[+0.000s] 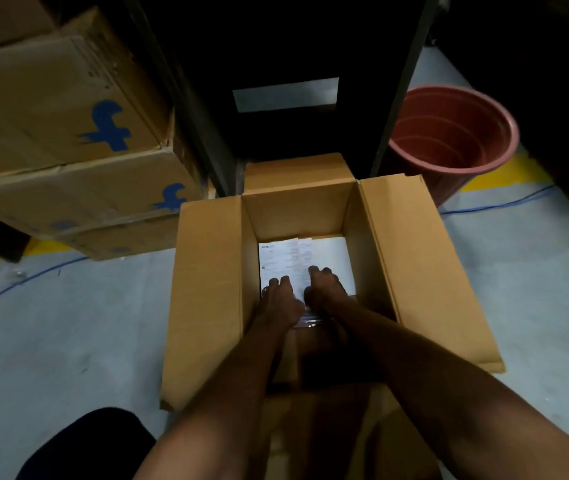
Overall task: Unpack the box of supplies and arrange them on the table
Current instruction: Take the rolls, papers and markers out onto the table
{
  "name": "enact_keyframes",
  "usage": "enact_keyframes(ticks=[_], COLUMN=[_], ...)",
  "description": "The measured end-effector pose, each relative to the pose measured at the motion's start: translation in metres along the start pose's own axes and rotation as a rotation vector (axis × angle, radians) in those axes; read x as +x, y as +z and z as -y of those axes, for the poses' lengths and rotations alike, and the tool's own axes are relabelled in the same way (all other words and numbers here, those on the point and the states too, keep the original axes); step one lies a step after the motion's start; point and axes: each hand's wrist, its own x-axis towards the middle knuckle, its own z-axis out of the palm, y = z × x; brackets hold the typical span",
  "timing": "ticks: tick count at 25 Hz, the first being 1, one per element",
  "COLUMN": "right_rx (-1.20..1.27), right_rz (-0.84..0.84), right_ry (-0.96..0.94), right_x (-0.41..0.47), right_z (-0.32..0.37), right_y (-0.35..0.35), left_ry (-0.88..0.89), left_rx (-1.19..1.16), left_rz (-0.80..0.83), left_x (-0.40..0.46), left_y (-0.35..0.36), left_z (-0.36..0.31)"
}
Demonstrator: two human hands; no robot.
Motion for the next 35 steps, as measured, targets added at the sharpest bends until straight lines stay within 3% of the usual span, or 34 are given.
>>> enact_keyframes(ticks=[6,9,17,26,30,35], right_rx=[0.122,0.296,0.704,0.563,0.653,0.843], right_rz=[-0.001,-0.017,-0.018,0.002,-0.071,-0.108], right_ry=[0.036,-0.005,0.147,0.103,0.113,0.094], right_x=[0.000,0.003,0.028,0.044,0.034,0.017], right_z=[-0.002,-0.002,0.001,0.011,0.008,-0.005], right_y=[0.021,0.018,0.018,0.021,0.016,0.007], left_ry=[-0.004,-0.026,0.006,0.039,0.017,-0.166], left_rx=[0.106,0.079,0.035,0.046,-0.111,-0.516], left_rz=[0.134,0.141,0.144,0.109,-0.063,-0.215], left_x=[0.005,0.006,0.015,0.013,0.012,0.022], left_y=[0.017,0.019,0.021,0.023,0.018,0.007], left_z=[0.021,0.022,0.039,0.040,0.026,-0.003])
